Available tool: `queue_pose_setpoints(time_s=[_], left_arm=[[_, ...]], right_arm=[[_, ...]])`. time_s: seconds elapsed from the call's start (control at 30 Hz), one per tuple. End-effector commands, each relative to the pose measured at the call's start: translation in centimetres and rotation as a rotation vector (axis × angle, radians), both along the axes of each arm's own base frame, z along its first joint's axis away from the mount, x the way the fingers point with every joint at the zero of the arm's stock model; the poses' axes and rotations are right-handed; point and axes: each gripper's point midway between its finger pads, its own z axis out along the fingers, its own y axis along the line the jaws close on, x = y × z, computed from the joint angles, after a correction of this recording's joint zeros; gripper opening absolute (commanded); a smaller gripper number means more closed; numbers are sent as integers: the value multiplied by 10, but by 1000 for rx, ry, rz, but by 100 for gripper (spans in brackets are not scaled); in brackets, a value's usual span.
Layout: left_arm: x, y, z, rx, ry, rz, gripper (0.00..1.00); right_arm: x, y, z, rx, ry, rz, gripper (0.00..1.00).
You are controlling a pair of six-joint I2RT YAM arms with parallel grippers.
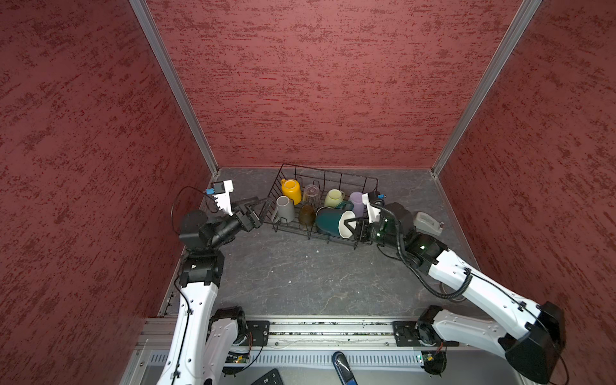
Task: Load cups into a dish rack
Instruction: Pick up the cup from the center of the table.
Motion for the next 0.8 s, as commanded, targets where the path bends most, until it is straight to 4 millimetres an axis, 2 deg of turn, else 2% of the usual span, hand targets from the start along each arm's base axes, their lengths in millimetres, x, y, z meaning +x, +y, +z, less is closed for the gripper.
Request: queue_pose_setpoints(time_s=[0.0,0.1,0.2,0.33,0.57,0.77], left_arm=[[-24,-46,12,-21,-58,-242,97],[-32,-77,4,-2,-31,-371,97],[-36,-99,-1,-1,4,-480,96],[-37,-111,-3,-19,19,-541,96],[-46,-124,5,-31,-6,-628,96],[-60,-139,8,-35,-18,-720,97]], right_arm=[[-8,13,86,264,-232,162,0],[-13,14,101,279,-297,222,0],[-22,16,117,287,-360,282,0],[-35,20,125,307,-395,356,0],[-50,22,129,358,-427,430,0],[-45,27,121,359,-403,439,0]])
